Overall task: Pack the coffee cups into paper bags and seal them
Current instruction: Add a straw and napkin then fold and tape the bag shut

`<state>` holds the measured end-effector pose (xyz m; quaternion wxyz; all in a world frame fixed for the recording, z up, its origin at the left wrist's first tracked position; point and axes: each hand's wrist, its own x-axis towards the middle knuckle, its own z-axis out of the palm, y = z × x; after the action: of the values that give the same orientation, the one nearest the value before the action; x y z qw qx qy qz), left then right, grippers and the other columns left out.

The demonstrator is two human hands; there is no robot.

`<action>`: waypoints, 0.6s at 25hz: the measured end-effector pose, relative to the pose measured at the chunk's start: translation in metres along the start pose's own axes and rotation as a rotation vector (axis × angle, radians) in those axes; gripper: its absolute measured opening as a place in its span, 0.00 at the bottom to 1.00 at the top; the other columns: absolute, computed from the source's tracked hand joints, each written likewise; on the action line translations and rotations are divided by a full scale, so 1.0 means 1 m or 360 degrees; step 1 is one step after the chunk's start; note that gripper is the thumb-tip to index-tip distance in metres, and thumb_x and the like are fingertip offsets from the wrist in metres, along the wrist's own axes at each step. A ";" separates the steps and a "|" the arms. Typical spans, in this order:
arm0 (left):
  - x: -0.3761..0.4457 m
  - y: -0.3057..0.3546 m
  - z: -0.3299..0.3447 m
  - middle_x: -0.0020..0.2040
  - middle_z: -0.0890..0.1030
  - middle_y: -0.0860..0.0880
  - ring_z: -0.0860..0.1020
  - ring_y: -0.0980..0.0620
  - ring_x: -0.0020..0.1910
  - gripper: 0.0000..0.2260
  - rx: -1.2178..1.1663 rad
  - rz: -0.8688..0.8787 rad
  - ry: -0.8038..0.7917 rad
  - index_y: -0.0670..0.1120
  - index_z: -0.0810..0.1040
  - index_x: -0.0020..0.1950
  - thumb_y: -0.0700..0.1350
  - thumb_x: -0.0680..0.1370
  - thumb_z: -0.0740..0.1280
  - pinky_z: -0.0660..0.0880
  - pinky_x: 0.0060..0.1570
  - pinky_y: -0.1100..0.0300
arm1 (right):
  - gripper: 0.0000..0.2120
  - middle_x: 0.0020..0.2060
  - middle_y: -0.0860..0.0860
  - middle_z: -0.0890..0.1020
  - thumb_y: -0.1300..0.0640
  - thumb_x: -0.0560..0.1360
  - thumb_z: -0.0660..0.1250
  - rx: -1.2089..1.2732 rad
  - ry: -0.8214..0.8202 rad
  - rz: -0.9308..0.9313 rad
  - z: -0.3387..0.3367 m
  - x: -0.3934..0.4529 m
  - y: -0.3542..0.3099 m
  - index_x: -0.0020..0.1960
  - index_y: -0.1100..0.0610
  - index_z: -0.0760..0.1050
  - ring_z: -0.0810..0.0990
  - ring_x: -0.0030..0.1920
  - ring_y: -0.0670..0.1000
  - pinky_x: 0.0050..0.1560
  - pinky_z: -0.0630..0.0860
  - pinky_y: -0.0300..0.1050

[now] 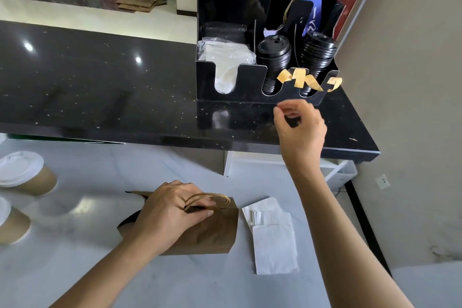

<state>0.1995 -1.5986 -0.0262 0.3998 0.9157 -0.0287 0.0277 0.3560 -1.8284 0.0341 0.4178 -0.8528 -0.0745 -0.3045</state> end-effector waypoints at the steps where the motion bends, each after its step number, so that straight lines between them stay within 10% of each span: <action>1: 0.000 0.001 0.000 0.47 0.83 0.68 0.79 0.60 0.49 0.10 -0.0009 -0.0003 0.0002 0.63 0.87 0.46 0.63 0.70 0.70 0.76 0.52 0.55 | 0.02 0.42 0.41 0.82 0.54 0.77 0.70 -0.0124 0.0066 -0.0079 0.005 0.011 0.003 0.49 0.49 0.81 0.79 0.47 0.48 0.53 0.72 0.48; 9: 0.007 0.001 -0.002 0.47 0.83 0.69 0.79 0.60 0.49 0.07 -0.0001 -0.0023 0.0041 0.62 0.87 0.46 0.59 0.71 0.73 0.76 0.51 0.55 | 0.18 0.51 0.52 0.78 0.61 0.73 0.72 -0.0799 0.0263 -0.0205 0.029 0.058 0.023 0.62 0.51 0.76 0.74 0.52 0.58 0.54 0.66 0.52; 15: 0.006 -0.001 -0.001 0.47 0.83 0.68 0.78 0.60 0.49 0.04 -0.0005 -0.0020 0.0024 0.61 0.87 0.47 0.56 0.73 0.76 0.75 0.52 0.56 | 0.07 0.49 0.53 0.79 0.58 0.74 0.72 -0.0920 0.0364 -0.0445 0.035 0.081 0.027 0.51 0.50 0.82 0.77 0.49 0.59 0.55 0.57 0.50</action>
<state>0.2059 -1.5975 -0.0258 0.4016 0.9151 -0.0200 0.0320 0.4472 -1.8295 0.0465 0.1186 -0.8777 -0.0540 -0.4611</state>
